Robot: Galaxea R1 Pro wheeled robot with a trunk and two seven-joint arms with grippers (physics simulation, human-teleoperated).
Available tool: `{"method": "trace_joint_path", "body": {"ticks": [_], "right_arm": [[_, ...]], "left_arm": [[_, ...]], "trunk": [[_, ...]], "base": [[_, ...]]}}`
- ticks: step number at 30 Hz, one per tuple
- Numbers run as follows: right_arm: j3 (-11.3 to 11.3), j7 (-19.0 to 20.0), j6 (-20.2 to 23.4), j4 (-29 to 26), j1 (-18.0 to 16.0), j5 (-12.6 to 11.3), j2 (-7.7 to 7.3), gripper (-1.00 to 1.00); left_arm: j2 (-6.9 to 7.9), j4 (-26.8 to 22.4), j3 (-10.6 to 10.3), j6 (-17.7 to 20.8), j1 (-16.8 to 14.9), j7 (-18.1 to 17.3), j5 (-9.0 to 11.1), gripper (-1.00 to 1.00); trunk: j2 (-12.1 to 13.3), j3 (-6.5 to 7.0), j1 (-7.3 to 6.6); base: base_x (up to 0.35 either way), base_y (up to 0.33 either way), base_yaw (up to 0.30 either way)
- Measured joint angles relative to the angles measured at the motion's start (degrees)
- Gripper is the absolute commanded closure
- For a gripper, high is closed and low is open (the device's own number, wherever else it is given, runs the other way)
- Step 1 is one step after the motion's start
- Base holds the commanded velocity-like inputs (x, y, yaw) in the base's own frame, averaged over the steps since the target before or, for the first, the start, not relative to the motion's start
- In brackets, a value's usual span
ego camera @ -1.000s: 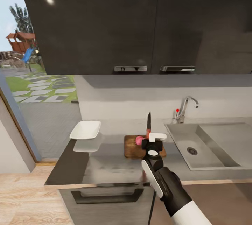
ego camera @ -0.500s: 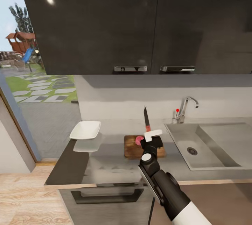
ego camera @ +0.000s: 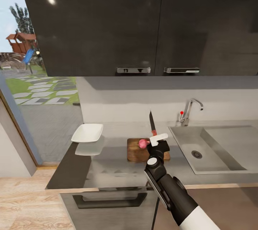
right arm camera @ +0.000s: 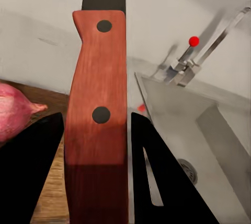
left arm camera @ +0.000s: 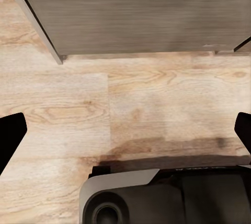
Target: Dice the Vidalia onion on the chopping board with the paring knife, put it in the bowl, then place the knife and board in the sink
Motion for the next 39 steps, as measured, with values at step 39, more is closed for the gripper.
{"method": "trace_joint_path", "body": {"ticks": [39], "right_arm": [[9.2,5.9,0.6,3.3,0.0,0.0,-2.14,1.0]], "left_arm": [[0.0,0.9,0.0,0.0,0.0,0.0,0.0,-1.0]], "trunk": [[0.0,0.0,0.0]], "base": [[0.0,-0.09,0.0]]}}
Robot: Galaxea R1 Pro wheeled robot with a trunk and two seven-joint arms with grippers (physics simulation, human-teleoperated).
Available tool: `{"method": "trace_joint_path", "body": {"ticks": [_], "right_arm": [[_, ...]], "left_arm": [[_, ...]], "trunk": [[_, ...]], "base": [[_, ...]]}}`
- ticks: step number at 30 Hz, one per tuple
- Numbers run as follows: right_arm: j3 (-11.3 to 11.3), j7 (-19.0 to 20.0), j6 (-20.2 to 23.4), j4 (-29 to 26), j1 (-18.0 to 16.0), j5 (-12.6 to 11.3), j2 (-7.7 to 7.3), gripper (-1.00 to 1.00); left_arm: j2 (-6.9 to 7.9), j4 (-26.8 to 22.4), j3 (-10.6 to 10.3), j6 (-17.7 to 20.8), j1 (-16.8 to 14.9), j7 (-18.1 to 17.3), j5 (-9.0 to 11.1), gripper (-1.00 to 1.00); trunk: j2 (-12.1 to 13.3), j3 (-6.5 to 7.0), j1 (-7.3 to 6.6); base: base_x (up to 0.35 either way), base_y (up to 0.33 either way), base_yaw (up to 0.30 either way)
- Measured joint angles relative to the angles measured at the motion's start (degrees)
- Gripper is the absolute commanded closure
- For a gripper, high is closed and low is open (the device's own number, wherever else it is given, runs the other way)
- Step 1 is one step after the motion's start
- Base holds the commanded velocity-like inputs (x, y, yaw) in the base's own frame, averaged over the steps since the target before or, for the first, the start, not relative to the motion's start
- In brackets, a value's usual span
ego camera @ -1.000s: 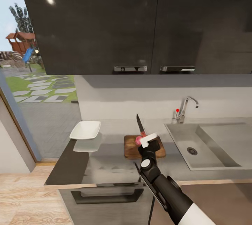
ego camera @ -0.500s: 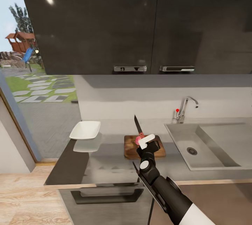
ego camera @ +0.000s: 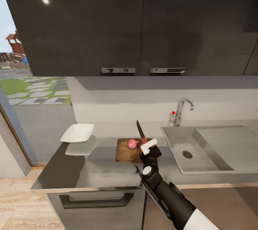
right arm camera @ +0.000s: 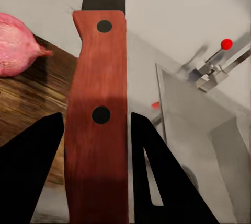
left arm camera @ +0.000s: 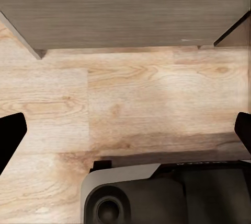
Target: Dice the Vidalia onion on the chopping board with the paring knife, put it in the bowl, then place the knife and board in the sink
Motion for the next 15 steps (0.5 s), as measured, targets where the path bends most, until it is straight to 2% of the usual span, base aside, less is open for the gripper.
{"method": "trace_joint_path", "body": {"ticks": [4,6,12,15], "right_arm": [[3.7,0.0,0.8,1.1,0.0,0.0,0.0,1.0],[4.5,0.0,1.0,1.4,0.0,0.0,0.01,1.0],[5.3,0.3,1.2,1.6,0.0,0.0,0.06,1.0],[5.3,2.0,1.2,1.6,0.0,0.0,0.08,1.0]], "left_arm": [[0.0,0.0,0.0,0.0,0.0,0.0,0.0,-1.0],[0.01,0.0,0.0,0.0,0.0,0.0,0.0,-1.0],[0.0,0.0,0.0,0.0,0.0,0.0,0.0,-1.0],[0.0,0.0,0.0,0.0,0.0,0.0,0.0,-1.0]], "trunk": [[0.0,0.0,0.0],[0.0,0.0,0.0],[0.0,0.0,0.0],[0.0,0.0,0.0]], "base": [[0.0,-0.066,0.0],[0.0,-0.021,0.0],[0.0,-0.005,0.0],[0.0,0.0,0.0]]}}
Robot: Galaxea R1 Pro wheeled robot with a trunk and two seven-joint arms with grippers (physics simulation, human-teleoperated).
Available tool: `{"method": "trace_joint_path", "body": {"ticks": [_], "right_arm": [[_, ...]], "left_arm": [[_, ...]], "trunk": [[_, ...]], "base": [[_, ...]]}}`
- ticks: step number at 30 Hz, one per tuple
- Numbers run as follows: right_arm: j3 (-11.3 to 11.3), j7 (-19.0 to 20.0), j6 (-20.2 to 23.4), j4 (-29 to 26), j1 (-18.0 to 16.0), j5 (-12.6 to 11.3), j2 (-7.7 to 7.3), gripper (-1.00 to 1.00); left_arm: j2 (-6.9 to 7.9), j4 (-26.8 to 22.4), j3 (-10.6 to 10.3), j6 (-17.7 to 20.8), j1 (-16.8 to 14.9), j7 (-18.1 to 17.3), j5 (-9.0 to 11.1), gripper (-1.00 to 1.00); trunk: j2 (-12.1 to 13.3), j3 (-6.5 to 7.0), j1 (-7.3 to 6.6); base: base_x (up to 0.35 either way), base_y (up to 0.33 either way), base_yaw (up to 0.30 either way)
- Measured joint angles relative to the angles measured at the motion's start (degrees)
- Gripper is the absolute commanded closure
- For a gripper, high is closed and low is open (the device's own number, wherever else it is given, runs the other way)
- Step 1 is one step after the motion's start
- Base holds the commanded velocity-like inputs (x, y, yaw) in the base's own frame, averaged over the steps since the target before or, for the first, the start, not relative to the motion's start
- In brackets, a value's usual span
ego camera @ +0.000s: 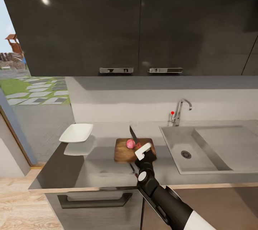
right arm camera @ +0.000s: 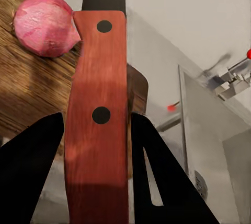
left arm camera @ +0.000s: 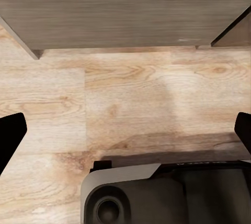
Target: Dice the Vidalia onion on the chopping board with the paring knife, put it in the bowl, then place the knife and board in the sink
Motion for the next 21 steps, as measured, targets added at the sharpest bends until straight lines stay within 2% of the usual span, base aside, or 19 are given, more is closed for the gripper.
{"method": "trace_joint_path", "body": {"ticks": [4,21], "right_arm": [[0.0,1.7,0.0,0.0,0.0,0.0,0.01,1.0],[-0.1,1.9,0.0,0.0,0.0,0.1,0.01,1.0]], "left_arm": [[0.0,0.0,0.0,0.0,0.0,0.0,0.0,-1.0],[0.0,0.0,0.0,0.0,0.0,0.0,0.0,-1.0]], "trunk": [[0.0,0.0,0.0],[0.0,0.0,0.0]], "base": [[0.0,0.0,0.0],[0.0,0.0,0.0]]}}
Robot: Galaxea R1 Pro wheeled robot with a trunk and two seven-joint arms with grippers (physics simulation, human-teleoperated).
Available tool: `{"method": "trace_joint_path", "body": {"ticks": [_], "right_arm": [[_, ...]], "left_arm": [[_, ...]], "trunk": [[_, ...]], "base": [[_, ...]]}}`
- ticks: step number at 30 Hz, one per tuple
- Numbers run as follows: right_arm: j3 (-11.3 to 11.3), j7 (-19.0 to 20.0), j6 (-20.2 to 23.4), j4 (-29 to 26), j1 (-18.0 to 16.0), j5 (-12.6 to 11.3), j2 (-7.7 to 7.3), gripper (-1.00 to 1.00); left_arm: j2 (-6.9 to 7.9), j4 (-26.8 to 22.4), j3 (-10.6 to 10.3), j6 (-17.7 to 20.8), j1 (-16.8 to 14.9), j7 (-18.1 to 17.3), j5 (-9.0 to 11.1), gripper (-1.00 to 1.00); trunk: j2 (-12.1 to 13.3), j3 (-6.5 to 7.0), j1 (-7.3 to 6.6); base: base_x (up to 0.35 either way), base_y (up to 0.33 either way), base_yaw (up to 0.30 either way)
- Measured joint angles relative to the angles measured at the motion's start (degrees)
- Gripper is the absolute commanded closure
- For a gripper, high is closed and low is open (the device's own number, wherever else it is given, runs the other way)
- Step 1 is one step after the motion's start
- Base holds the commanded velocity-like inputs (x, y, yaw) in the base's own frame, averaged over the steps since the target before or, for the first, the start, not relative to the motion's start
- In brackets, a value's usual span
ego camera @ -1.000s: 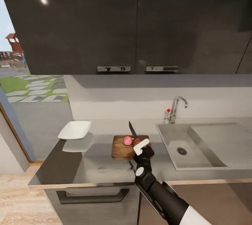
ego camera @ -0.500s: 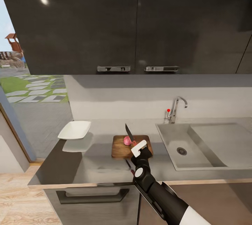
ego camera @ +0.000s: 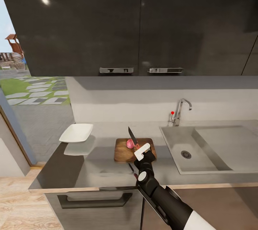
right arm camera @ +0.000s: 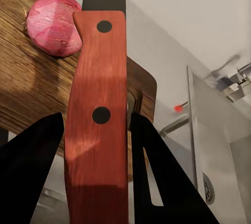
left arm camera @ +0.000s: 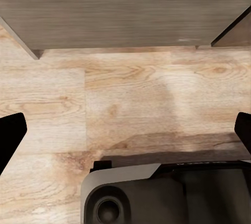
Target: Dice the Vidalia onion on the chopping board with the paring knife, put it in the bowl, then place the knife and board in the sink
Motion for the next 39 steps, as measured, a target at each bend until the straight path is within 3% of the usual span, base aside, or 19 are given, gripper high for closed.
{"method": "trace_joint_path", "body": {"ticks": [25,30,34,39], "right_arm": [[0.2,0.3,0.1,0.2,0.0,-0.1,0.35,1.0],[0.3,2.4,0.1,1.9,0.0,-0.1,0.64,1.0],[3.4,3.1,0.1,2.8,0.0,-0.1,0.77,1.0],[5.4,3.1,0.1,3.1,0.0,0.0,0.78,1.0]], "left_arm": [[0.0,0.0,0.0,0.0,0.0,0.0,0.0,-1.0],[0.0,0.1,0.0,0.0,0.0,0.0,0.0,-1.0],[0.0,0.1,0.0,0.0,0.0,0.0,0.0,-1.0],[0.0,0.1,0.0,0.0,0.0,0.0,0.0,-1.0]], "trunk": [[0.0,0.0,0.0],[0.0,0.0,0.0],[0.0,0.0,0.0],[0.0,0.0,0.0]], "base": [[0.078,-0.079,0.0],[0.0,0.0,0.0],[0.0,0.0,0.0],[0.0,0.0,0.0]]}}
